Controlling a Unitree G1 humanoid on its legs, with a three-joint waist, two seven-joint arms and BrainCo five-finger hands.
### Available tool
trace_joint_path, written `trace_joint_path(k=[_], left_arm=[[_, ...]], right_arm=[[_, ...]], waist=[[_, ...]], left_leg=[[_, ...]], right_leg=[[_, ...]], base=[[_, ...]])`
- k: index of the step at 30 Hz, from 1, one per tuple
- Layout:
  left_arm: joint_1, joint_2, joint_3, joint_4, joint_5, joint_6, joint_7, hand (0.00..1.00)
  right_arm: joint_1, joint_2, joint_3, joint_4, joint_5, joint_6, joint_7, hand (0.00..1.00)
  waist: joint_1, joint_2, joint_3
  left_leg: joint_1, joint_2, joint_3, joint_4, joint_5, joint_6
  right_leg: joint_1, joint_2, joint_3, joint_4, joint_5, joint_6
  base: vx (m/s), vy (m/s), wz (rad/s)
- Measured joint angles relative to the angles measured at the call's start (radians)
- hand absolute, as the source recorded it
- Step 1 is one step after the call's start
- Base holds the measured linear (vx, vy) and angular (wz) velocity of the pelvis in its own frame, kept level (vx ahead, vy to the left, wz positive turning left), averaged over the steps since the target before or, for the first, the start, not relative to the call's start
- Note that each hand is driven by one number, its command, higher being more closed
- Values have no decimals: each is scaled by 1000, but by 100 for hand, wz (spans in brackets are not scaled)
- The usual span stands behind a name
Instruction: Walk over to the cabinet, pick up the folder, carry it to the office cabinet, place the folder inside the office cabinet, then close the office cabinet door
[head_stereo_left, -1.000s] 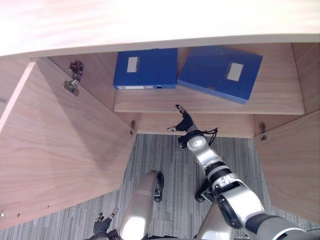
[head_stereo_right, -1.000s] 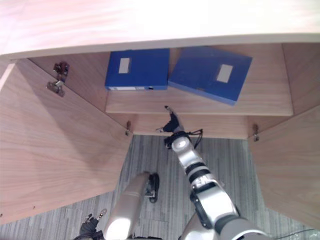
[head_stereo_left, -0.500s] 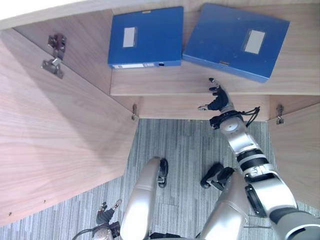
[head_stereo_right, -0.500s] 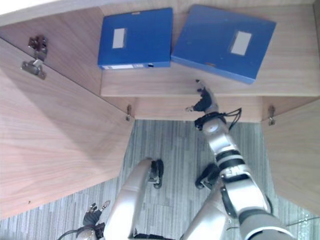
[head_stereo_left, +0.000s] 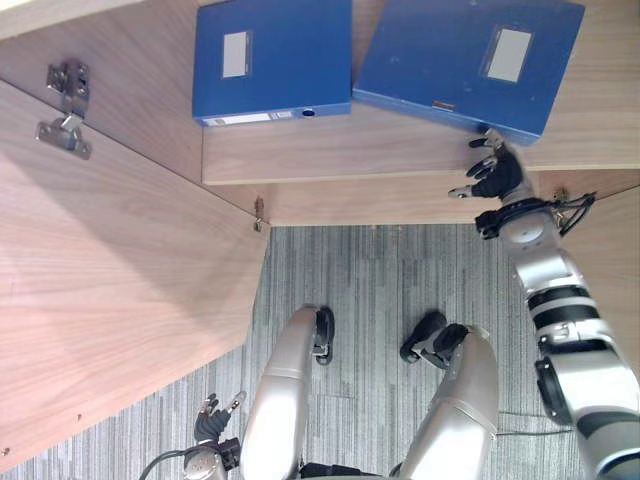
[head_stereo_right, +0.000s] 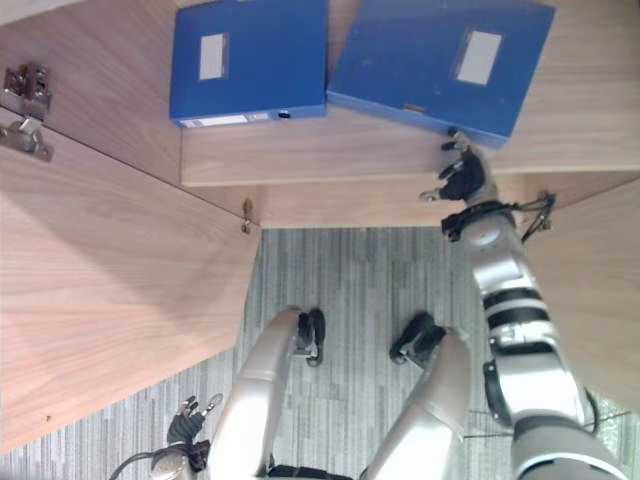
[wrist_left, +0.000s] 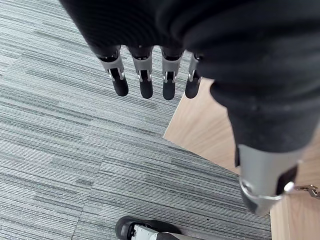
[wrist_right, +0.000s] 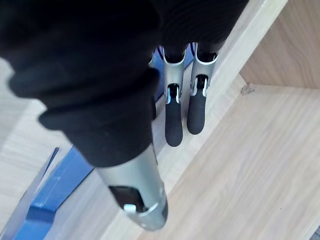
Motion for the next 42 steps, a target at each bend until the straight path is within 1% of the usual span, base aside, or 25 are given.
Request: trace_joint_path(k=[2, 5, 9, 12, 15, 19, 22, 23, 27, 29, 30, 31, 35, 36, 39, 42], left_arm=[[6, 0, 0, -1, -21, 0, -12, 0], [11, 1, 0, 1, -56, 2, -17, 0], [12, 1, 3, 0, -75, 3, -25, 0], [12, 1, 9, 1, -75, 8, -32, 0], [11, 4, 23, 1, -75, 13, -36, 0], [7, 6, 31, 2, -75, 22, -37, 0], [7, 6, 36, 8, -75, 25, -37, 0], [3, 6, 38, 9, -75, 25, -37, 0], [-15, 10, 40, 10, -75, 26, -36, 0], [-21, 12, 42, 8, -75, 25, -36, 0], [-23, 12, 47, 2, -75, 24, -36, 0], [-24, 12, 65, 0, -75, 22, -36, 0], [-25, 15, 106, -2, -75, 21, -34, 0], [-25, 18, 107, -3, -75, 20, -30, 0], [-26, 18, 109, -22, -75, 16, -24, 0], [-36, 19, 131, -23, -75, 10, -23, 0]], right_arm=[[-48, -33, 1, 52, 0, 9, 34, 0], [-116, -60, 2, 117, 0, 28, 57, 0], [-179, -66, 3, 169, -6, 47, 65, 0], [-205, -68, 5, 196, -7, 65, 85, 0], [-223, -72, 10, 205, -6, 71, 103, 0], [-237, -98, 13, 205, -4, 71, 124, 0], [-255, -100, 52, 205, -6, 71, 136, 0], [-273, -99, 70, 205, -11, 72, 137, 0], [-331, -100, 133, 203, -33, 79, 129, 0], [-373, -100, 151, 202, -33, 83, 128, 0], [-416, -104, 178, 200, -32, 83, 129, 0], [-458, -106, 203, 191, -32, 83, 129, 0], [-558, -115, 219, 165, -53, 83, 110, 0], [-579, -117, 220, 156, -84, 83, 93, 0], [-597, -122, 220, 143, -124, 82, 71, 0], [-596, -117, 240, 143, -126, 83, 67, 0]], waist=[[3, 0, 0], [5, 0, 0], [7, 0, 1], [11, 1, 3], [11, 1, 3], [25, 1, 3], [27, 2, 3], [32, 2, 3], [33, 2, 4], [33, 8, 6], [33, 14, 9], [33, 14, 9], [35, 15, 9], [36, 15, 9], [37, 15, 10], [36, 15, 10]], left_leg=[[-5, 0, -2, 1, 0, 0], [-22, 0, -4, 4, 0, 0], [-46, 0, -11, 18, 1, 0], [-50, -1, -15, 26, 0, -1], [-66, -5, -20, 38, 1, -1], [-90, -6, -25, 49, 6, -5], [-96, -4, -28, 49, 9, -8], [-102, -3, -28, 49, 11, -10], [-120, 1, -31, 49, 17, -12], [-126, 3, -32, 51, 18, -12], [-133, 5, -33, 53, 18, -12], [-141, 6, -33, 54, 19, -13], [-162, 9, -34, 55, 21, -15], [-166, 9, -35, 54, 22, -15], [-167, 9, -35, 51, 22, -16], [-165, 11, -34, 46, 23, -17]], right_leg=[[-3, 0, -1, 0, 0, 0], [-18, -1, -3, 2, 2, -3], [-37, -1, -3, 15, 1, -6], [-38, -3, -4, 21, 0, -6], [-50, -7, -4, 32, -3, -3], [-71, -9, -4, 41, -3, -2], [-75, -7, -5, 42, -3, -3], [-83, -4, -5, 42, -3, -3], [-99, 0, -8, 42, 0, -8], [-105, 0, -8, 44, 2, -11], [-110, 2, -10, 44, 2, -12], [-119, 5, -10, 45, 3, -14], [-141, 12, -9, 45, 6, -19], [-145, 13, -9, 45, 6, -20], [-145, 14, -9, 42, 6, -20], [-145, 18, -9, 36, 7, -20]], base=[[16, -2, 1], [0, 0, 0], [33, -5, 3], [11, -1, 2], [-1, -1, 5], [-2, 0, 1], [0, 0, 0], [0, 0, 0], [0, 0, 0], [0, 0, 0], [0, 0, 0], [0, 0, 0], [8, -1, 0], [33, 3, 1], [37, 8, 1], [31, 10, -3]])
